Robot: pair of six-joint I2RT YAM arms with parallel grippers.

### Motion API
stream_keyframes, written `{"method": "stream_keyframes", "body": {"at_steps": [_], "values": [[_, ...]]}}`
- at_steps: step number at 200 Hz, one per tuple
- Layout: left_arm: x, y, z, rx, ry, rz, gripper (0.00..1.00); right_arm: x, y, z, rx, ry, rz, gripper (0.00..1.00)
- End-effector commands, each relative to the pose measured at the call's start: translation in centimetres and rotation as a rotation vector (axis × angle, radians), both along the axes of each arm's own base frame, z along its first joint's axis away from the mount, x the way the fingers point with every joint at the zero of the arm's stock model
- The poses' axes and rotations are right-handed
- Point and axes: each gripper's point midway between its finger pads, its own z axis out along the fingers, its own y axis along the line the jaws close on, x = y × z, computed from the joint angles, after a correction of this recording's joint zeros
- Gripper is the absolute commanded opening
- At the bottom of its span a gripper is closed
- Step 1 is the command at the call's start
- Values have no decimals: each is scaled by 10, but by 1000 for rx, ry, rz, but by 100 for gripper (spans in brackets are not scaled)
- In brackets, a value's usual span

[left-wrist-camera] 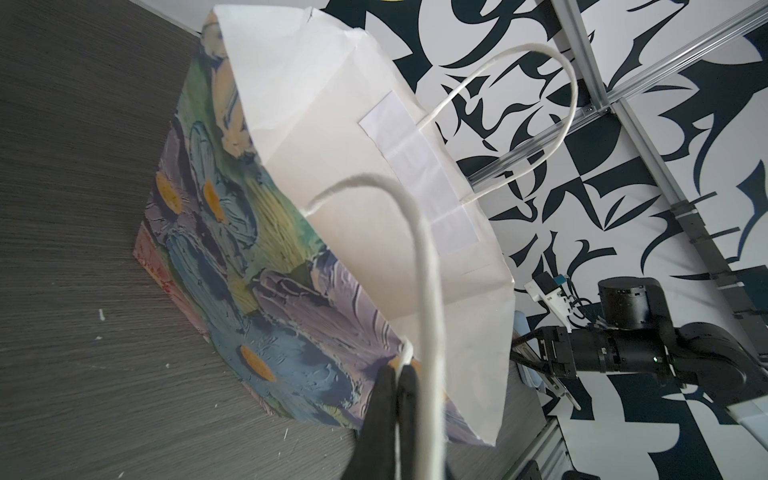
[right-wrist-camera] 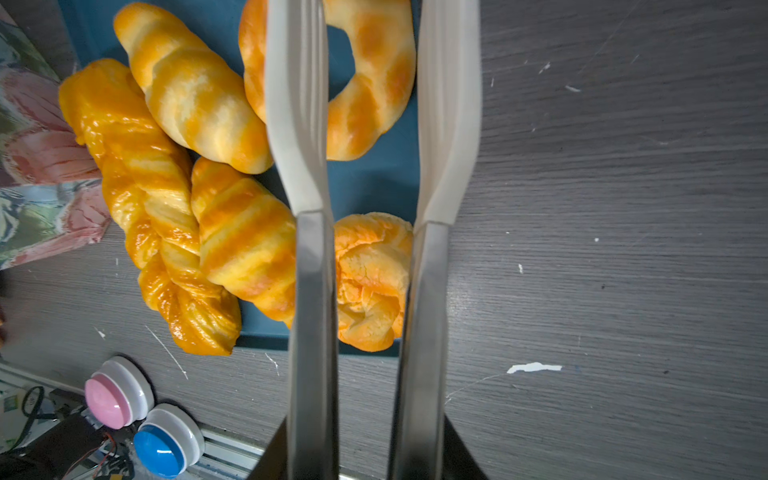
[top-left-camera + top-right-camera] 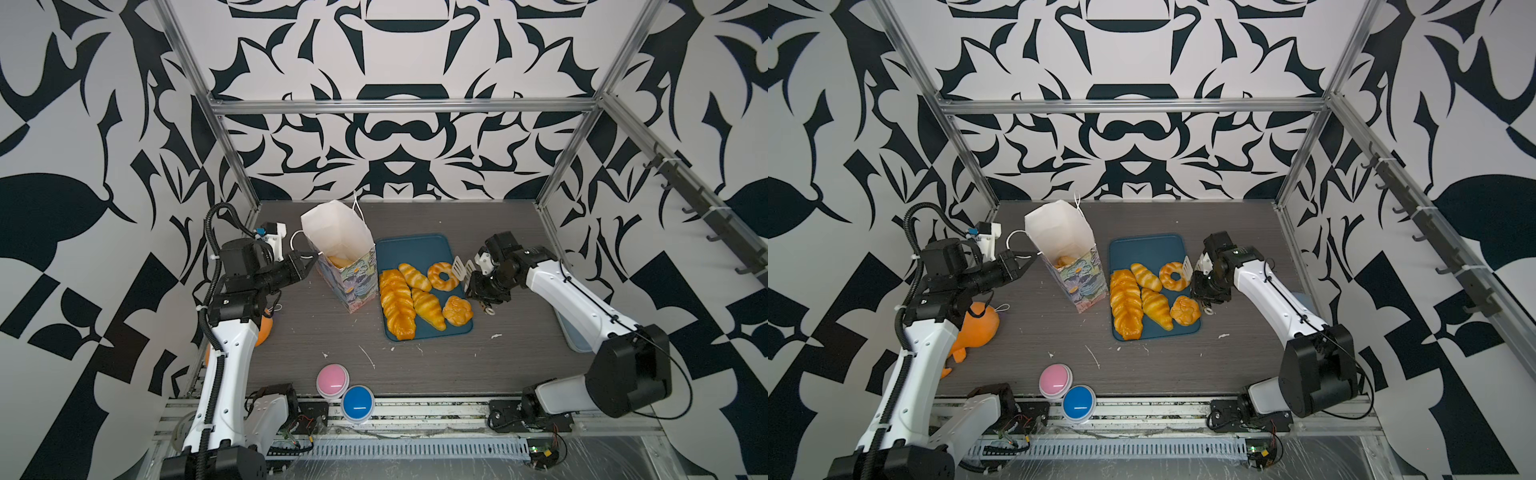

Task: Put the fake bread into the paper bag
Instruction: 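Move the tongs with the right gripper over the ring-shaped bun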

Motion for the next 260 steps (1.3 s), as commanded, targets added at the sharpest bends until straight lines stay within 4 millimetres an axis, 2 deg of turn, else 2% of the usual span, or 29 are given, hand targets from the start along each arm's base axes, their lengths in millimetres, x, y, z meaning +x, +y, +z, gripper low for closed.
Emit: {"method": "stream_keyframes", "body": {"at_steps": [1,28,135,260], "values": [[0,0,-5,-8,10,-3,0,7,-1,5,-34,-35,11,39],[-1,0,-6,-6,12,-4,0,8,5,3,-44,-37,27,39],[-2,0,-7,-1,11,0,0,13,5,-8,-69,-23,23,38],[-2,1,-9,3,14,3,0,14,19,-13,-42,-13,43,38]]}}
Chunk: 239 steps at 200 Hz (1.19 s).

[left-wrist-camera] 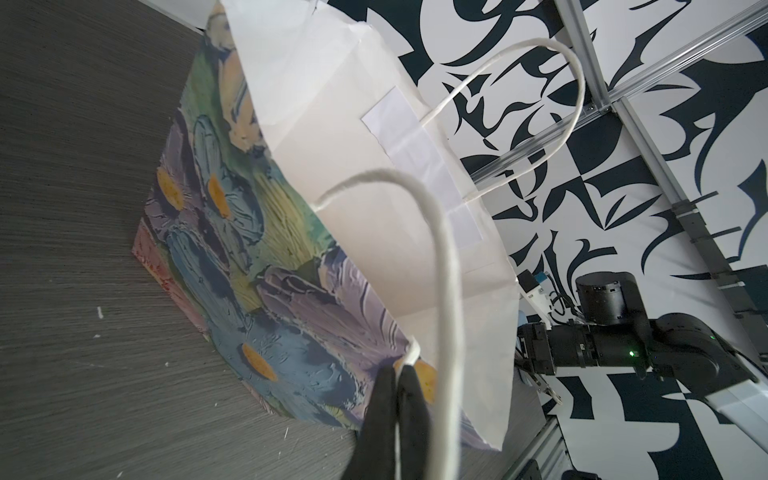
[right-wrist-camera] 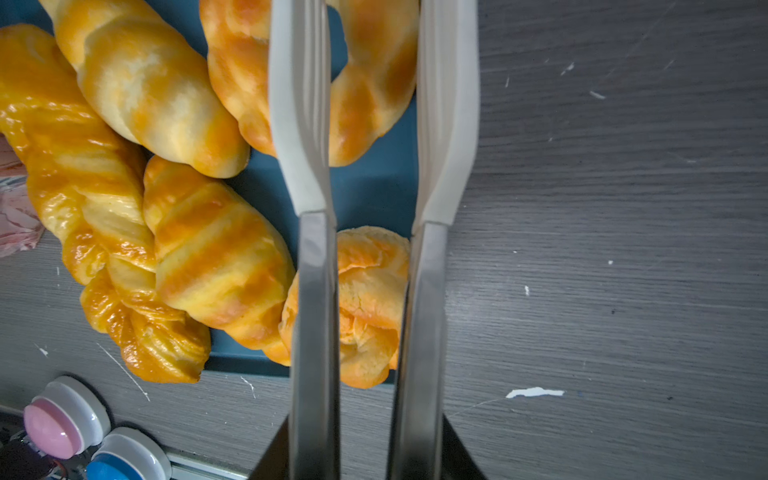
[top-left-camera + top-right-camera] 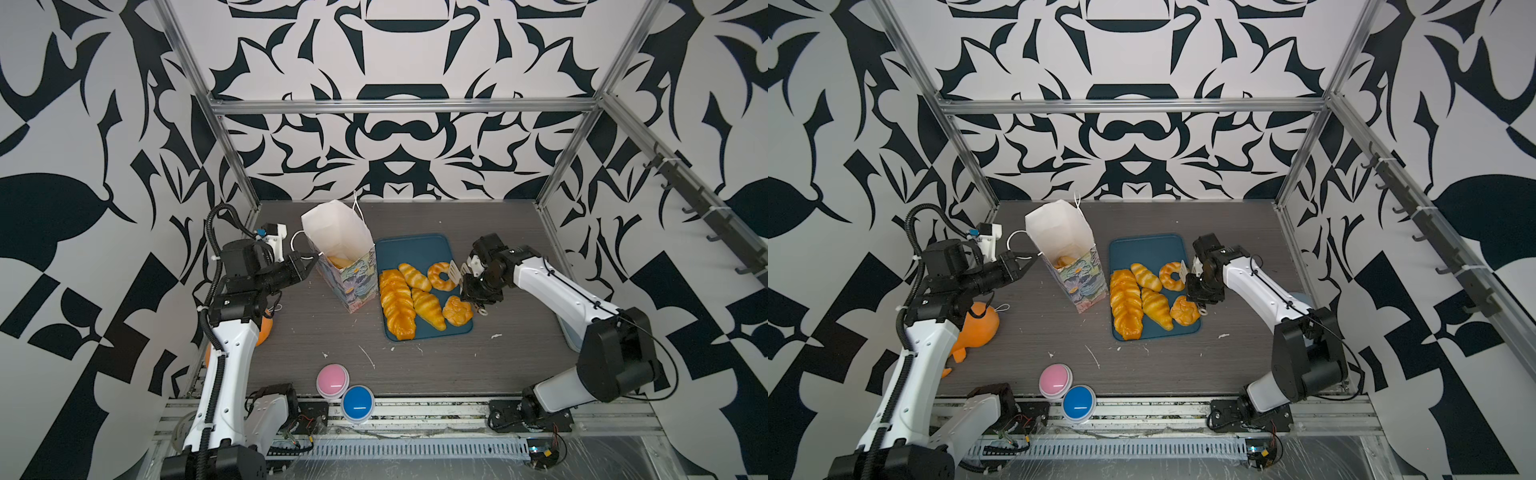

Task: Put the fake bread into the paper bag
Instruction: 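Move the tongs with the right gripper over the ring-shaped bun, then lower the tongs onto the ring-shaped bun and pinch it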

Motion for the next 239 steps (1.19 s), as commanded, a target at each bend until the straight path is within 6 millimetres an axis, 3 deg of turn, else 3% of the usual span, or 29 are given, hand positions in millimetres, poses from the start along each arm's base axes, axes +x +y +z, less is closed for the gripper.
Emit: {"method": "stream_keyframes", "body": {"at_steps": [1,239], "values": [[-1,1,-5,3,9,4,0,9,8,10,23,-36,3,38],[-3,2,-5,9,7,6,0,3,-1,-2,-101,-11,30,34]]}}
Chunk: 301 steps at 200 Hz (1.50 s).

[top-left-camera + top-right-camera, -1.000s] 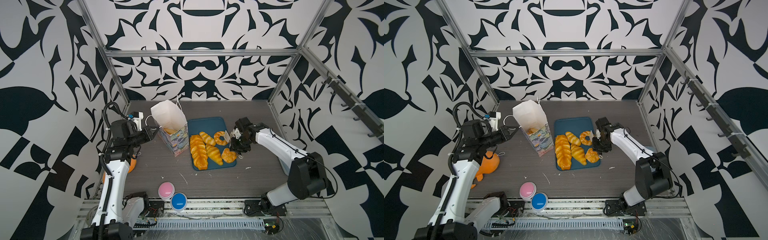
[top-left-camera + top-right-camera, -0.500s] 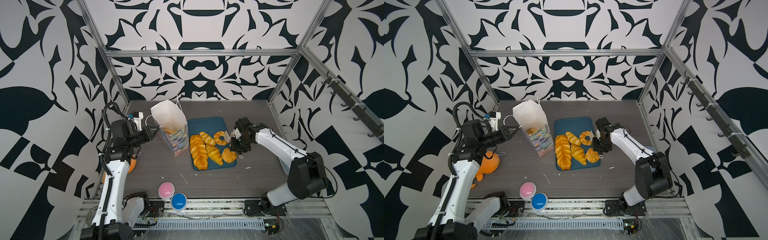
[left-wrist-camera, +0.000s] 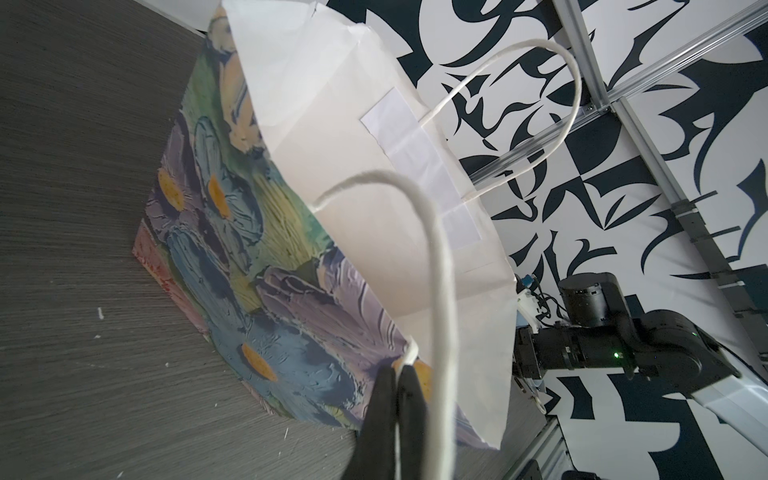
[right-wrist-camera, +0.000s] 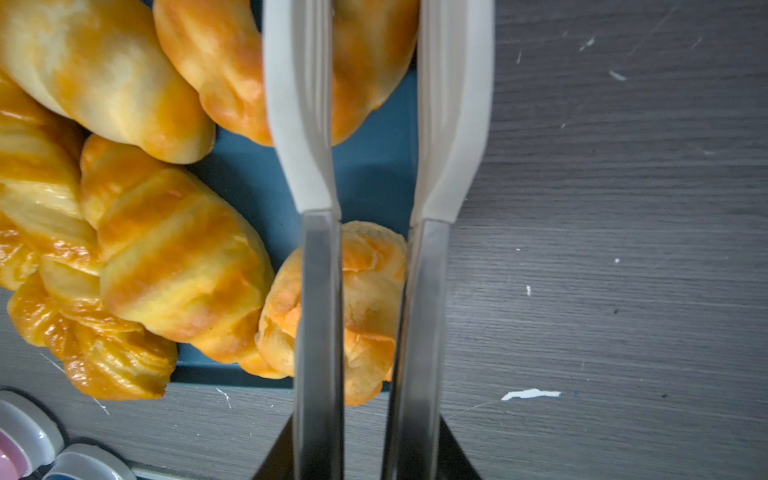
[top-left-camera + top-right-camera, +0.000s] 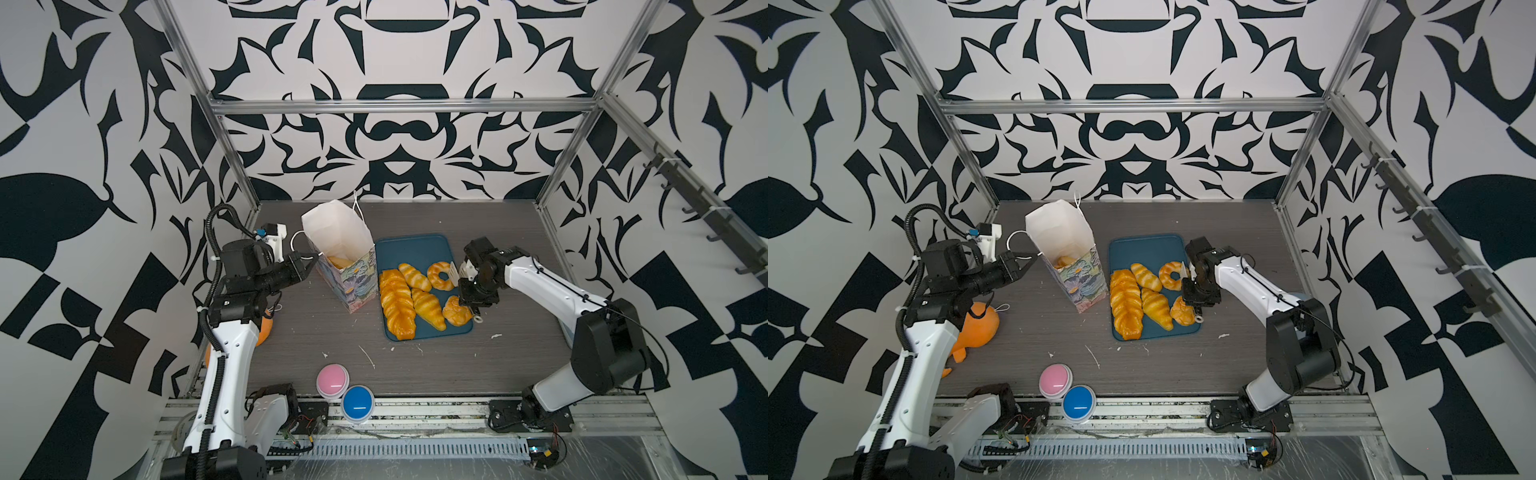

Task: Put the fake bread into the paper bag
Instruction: 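Lower the tongs onto the ring-shaped bun and pinch it, then lift the pinched ring bun off the tray with the tongs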

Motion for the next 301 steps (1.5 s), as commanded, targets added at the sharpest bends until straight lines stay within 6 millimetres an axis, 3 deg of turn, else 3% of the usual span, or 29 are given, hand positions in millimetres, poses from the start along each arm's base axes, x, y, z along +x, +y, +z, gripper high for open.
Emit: {"method": "stream_keyframes", "body": {"at_steps": [1,70,128,210,301], "values": [[-2,2,-6,8,11,6,0,7,-2,14,-23,-42,10,34],[-2,2,-5,7,8,6,0,13,2,26,-23,-77,20,29],[-3,1,-6,7,10,5,0,27,5,47,-7,-152,8,28],[-3,1,-2,6,5,3,0,45,8,61,-2,-203,-4,27],[-3,1,0,4,5,2,0,47,33,125,180,-357,63,27]]}}
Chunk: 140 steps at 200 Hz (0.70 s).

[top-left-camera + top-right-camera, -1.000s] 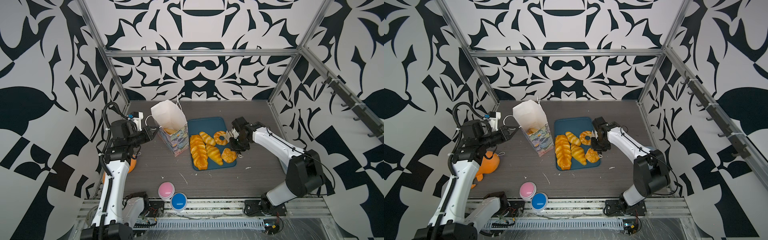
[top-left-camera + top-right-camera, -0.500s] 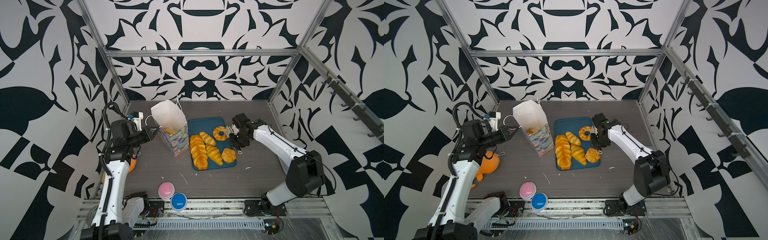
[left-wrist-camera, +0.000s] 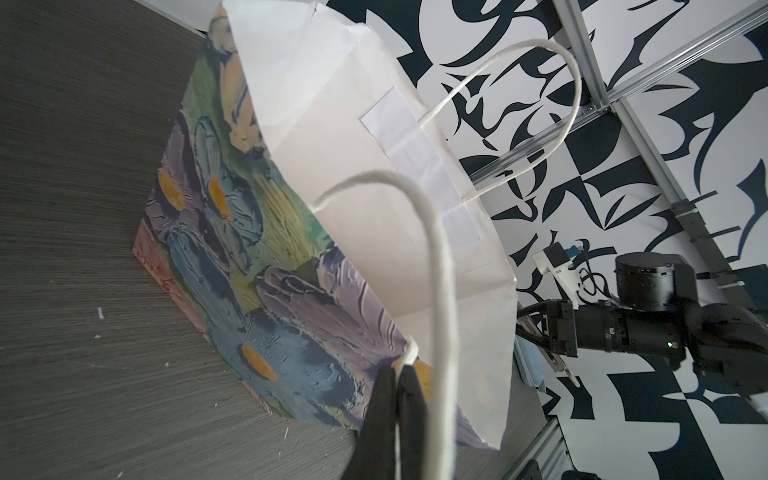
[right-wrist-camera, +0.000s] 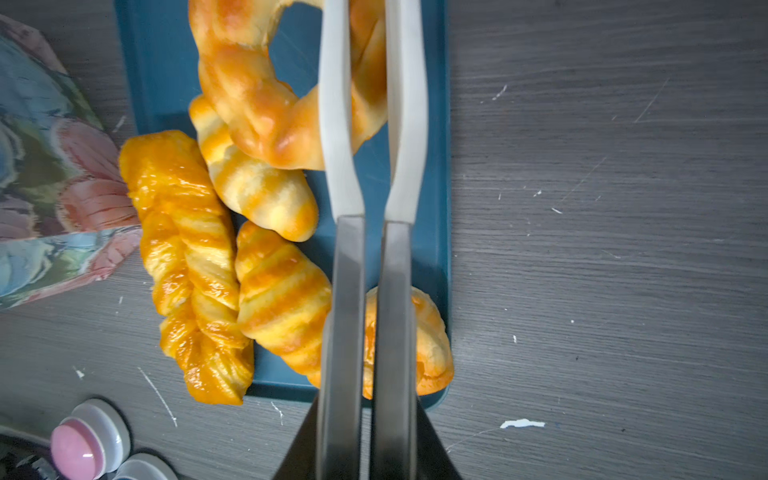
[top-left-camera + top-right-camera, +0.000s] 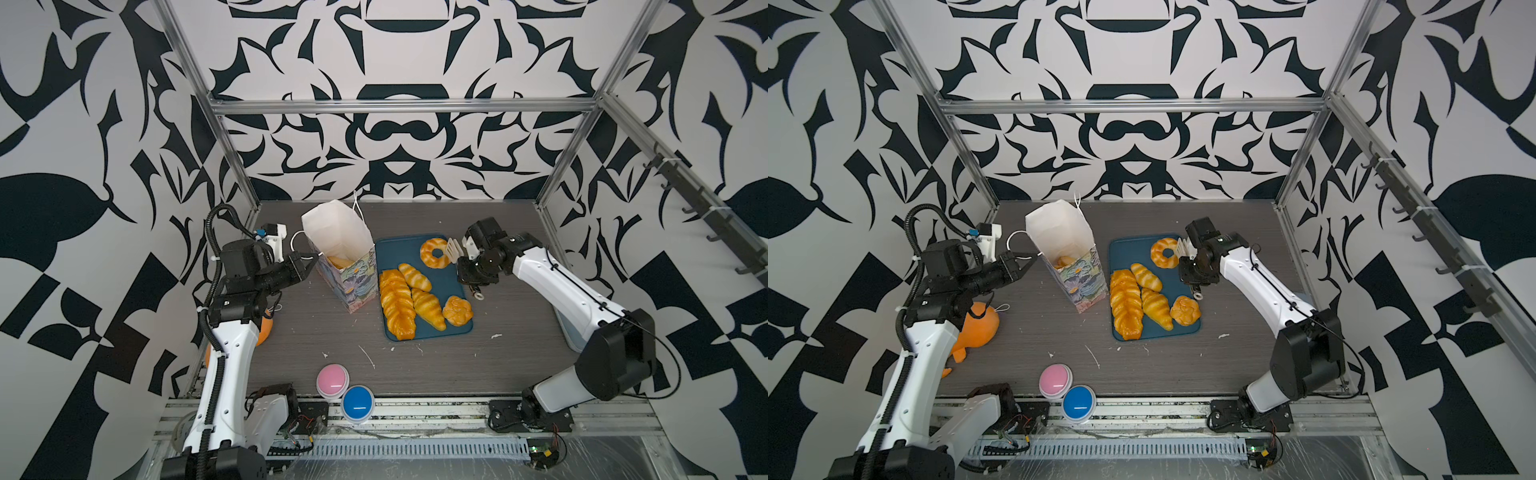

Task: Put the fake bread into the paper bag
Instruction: 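Lift the pinched ring bun off the tray with the tongs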

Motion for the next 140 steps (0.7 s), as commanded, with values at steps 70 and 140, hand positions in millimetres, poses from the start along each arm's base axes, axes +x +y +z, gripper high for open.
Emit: {"method": "stream_keyframes", "body": {"at_steps": [70,140], "values": [[-3,1,0,5,3,4,0,0,27,90,207,-245,97,25],[-2,1,1,3,1,2,0,-13,41,136,292,-343,160,25]]}}
